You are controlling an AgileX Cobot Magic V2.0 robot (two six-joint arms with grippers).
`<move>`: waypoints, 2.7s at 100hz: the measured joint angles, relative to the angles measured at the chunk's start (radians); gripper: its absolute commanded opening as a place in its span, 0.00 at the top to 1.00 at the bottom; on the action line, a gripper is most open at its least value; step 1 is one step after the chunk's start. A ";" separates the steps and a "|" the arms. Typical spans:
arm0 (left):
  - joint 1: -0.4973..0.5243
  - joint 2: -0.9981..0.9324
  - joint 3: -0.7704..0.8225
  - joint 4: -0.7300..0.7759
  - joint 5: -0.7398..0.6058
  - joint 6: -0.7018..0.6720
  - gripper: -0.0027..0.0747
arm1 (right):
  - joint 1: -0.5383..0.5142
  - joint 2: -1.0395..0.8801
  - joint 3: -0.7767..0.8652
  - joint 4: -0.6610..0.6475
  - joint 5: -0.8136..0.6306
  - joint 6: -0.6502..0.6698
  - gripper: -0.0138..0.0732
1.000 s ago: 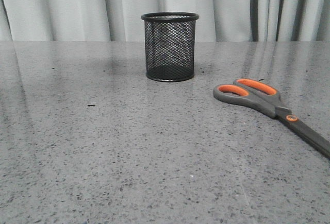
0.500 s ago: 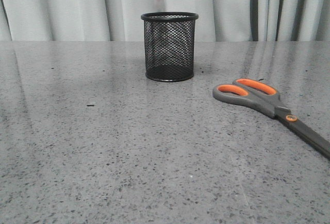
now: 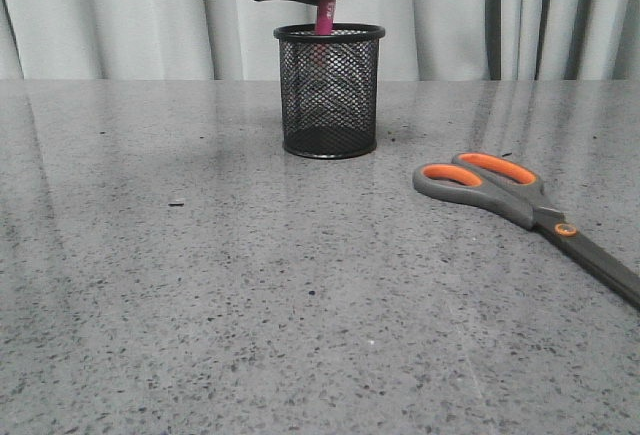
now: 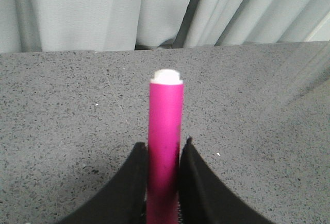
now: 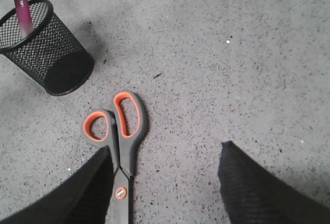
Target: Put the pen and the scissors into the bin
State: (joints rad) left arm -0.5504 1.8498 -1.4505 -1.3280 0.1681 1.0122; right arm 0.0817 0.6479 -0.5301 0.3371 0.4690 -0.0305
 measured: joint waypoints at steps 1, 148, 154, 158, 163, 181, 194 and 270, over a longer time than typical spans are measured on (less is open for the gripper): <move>0.000 0.000 0.000 0.000 0.000 0.000 0.57 | 0.000 0.000 0.000 0.000 0.000 0.000 0.38; 0.000 -1.194 0.426 0.261 0.187 0.003 0.53 | 0.348 0.794 -0.535 -0.213 0.544 0.030 0.37; 0.000 -1.194 0.426 0.257 0.186 0.003 0.53 | 0.348 0.796 -0.500 -0.212 0.510 0.036 0.37; 0.000 -1.194 0.426 0.255 0.186 0.003 0.53 | 0.348 0.798 -0.480 -0.212 0.493 0.038 0.37; 0.000 -1.194 0.426 0.253 0.184 0.003 0.53 | 0.348 0.798 -0.468 -0.212 0.473 0.038 0.37; 0.000 -1.194 0.430 0.245 0.184 0.003 0.53 | 0.348 0.811 -0.464 -0.210 0.421 0.040 0.37; 0.000 -1.194 0.430 0.231 0.184 0.003 0.53 | 0.348 0.824 -0.468 -0.210 0.414 0.051 0.39; 0.000 -1.220 0.430 0.189 0.232 0.003 0.53 | 0.360 0.657 -0.709 -0.283 0.327 0.133 0.92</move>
State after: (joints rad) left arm -0.5504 0.6300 -1.0208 -1.1391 0.4002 1.0150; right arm 0.4420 1.3050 -1.2389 0.0544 0.7959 0.1023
